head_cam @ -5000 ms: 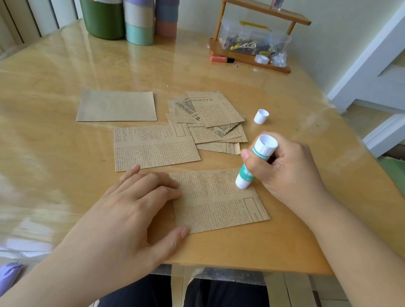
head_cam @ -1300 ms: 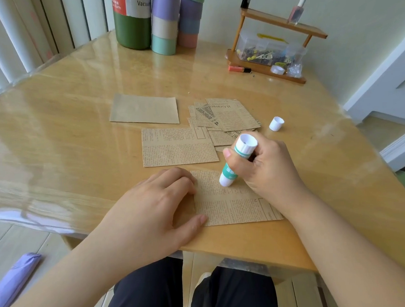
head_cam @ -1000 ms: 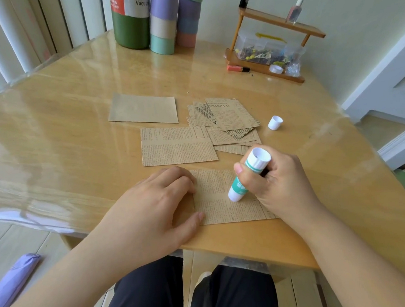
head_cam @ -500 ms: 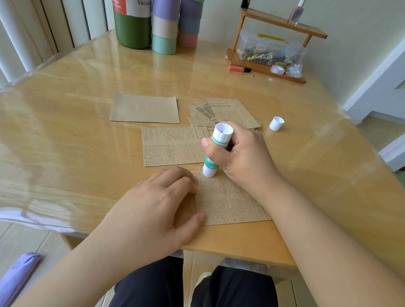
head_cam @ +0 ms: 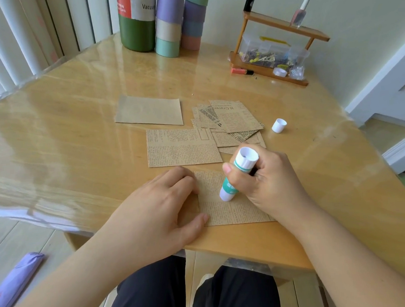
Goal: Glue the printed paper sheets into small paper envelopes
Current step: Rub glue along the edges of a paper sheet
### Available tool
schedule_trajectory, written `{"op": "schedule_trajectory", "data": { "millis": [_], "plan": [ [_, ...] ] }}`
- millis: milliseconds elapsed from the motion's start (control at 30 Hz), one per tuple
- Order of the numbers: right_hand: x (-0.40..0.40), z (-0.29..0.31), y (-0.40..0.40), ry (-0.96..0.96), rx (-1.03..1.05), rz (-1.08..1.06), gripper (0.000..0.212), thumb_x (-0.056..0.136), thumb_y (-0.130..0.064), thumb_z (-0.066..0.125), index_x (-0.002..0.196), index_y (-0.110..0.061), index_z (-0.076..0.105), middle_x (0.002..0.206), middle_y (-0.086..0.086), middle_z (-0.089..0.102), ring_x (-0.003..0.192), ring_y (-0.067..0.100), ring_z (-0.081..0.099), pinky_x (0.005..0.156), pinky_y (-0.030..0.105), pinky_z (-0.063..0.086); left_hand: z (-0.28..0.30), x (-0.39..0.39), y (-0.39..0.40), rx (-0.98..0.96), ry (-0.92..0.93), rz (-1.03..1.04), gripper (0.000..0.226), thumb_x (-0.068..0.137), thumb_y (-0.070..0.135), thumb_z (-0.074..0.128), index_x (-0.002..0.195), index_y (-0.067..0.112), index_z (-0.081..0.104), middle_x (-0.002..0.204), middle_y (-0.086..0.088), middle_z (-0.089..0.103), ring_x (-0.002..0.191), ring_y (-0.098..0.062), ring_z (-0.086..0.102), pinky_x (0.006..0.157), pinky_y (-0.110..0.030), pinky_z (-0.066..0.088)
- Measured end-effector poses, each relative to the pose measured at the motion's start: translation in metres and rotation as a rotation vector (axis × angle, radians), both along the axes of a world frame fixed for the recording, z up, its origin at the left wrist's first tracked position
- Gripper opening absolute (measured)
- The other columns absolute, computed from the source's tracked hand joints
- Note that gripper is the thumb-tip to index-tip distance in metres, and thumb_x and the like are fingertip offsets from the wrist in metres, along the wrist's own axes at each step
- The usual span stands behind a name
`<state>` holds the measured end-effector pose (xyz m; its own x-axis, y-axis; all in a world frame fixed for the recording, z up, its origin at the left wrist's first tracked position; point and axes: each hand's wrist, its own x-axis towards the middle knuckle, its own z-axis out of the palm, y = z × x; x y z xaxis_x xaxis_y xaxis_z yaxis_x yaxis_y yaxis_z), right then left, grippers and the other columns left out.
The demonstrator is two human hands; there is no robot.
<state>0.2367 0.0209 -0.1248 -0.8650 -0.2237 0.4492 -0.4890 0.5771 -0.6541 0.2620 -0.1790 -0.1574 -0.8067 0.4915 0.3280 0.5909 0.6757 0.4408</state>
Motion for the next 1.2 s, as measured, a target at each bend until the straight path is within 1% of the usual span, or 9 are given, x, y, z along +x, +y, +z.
{"op": "schedule_trajectory", "data": {
  "millis": [133,333,467,567,633,833,933,1033,1200],
  "plan": [
    [0.004,0.0,0.0,-0.005,0.009,-0.01,0.038,0.075,-0.039,0.055,0.059,-0.007,0.044,0.054,0.007,0.046,0.047,0.005,0.031,0.046,0.014,0.027,0.0,0.0,0.0,0.007,-0.003,-0.003,0.038,0.08,0.053,0.048,0.091,0.019,0.061,0.104,0.008,0.056,0.082,-0.009,0.058,0.074,-0.014,0.038],
    [-0.01,0.001,-0.012,-0.002,-0.002,0.002,0.035,0.079,-0.033,0.061,0.06,-0.01,0.042,0.048,-0.007,0.036,0.047,0.005,0.031,0.047,0.009,0.024,0.0,0.001,0.0,0.036,0.021,-0.009,0.035,0.081,0.049,0.049,0.085,0.018,0.066,0.102,0.008,0.055,0.079,-0.009,0.057,0.071,-0.014,0.039],
    [-0.022,0.002,-0.025,-0.007,-0.009,0.006,0.035,0.083,-0.017,0.063,0.06,-0.022,0.038,0.04,-0.018,0.047,0.043,0.001,0.039,0.046,0.007,0.027,0.001,0.0,-0.001,0.03,0.087,0.026,0.034,0.081,0.047,0.049,0.084,0.02,0.07,0.084,0.005,0.045,0.075,-0.013,0.046,0.07,-0.024,0.042],
    [-0.028,0.002,-0.031,-0.024,-0.035,0.02,0.042,0.085,-0.011,0.065,0.06,-0.026,0.035,0.039,-0.011,0.05,0.042,-0.001,0.043,0.043,0.005,0.028,0.001,0.001,0.0,-0.012,0.118,0.038,0.032,0.081,0.045,0.048,0.083,0.022,0.071,0.068,0.007,0.045,0.064,-0.013,0.047,0.064,-0.031,0.042],
    [-0.03,0.003,-0.036,-0.032,-0.044,0.027,0.042,0.086,-0.009,0.064,0.06,-0.026,0.036,0.041,-0.003,0.053,0.042,-0.002,0.044,0.043,0.004,0.029,0.002,0.001,0.0,-0.018,0.12,0.031,0.031,0.082,0.042,0.047,0.082,0.022,0.07,0.062,0.008,0.047,0.058,-0.012,0.048,0.064,-0.033,0.042],
    [-0.027,0.005,-0.038,-0.044,-0.041,0.03,0.041,0.086,-0.01,0.065,0.059,-0.023,0.037,0.041,-0.018,0.05,0.043,0.0,0.045,0.041,0.006,0.03,0.005,0.005,-0.002,0.05,0.102,0.003,0.024,0.08,0.027,0.044,0.069,0.016,0.063,0.056,0.007,0.046,0.051,-0.013,0.042,0.057,-0.032,0.043],
    [-0.019,0.003,-0.036,-0.033,-0.012,0.059,0.032,0.085,-0.023,0.062,0.062,-0.013,0.042,0.051,0.001,0.064,0.047,0.007,0.045,0.047,0.019,0.038,0.006,0.005,-0.002,0.091,0.082,0.028,0.019,0.076,0.024,0.043,0.066,0.017,0.058,0.056,0.011,0.043,0.051,-0.009,0.04,0.053,-0.025,0.042],
    [-0.008,0.0,-0.033,-0.012,-0.021,0.059,0.036,0.081,-0.034,0.058,0.062,-0.007,0.043,0.052,0.013,0.055,0.05,0.017,0.038,0.048,0.026,0.032,0.006,0.004,-0.004,0.098,0.06,0.041,0.016,0.075,0.024,0.044,0.068,0.019,0.057,0.057,0.014,0.041,0.052,-0.008,0.04,0.055,-0.015,0.034],
    [0.01,-0.001,-0.029,0.031,-0.001,0.089,0.035,0.079,-0.034,0.057,0.06,-0.006,0.046,0.055,0.007,0.046,0.048,0.015,0.035,0.046,0.018,0.028,0.004,0.002,-0.004,0.079,0.055,0.033,0.016,0.076,0.023,0.043,0.068,0.019,0.057,0.057,0.016,0.038,0.051,-0.008,0.04,0.058,-0.008,0.029]
  ]
}}
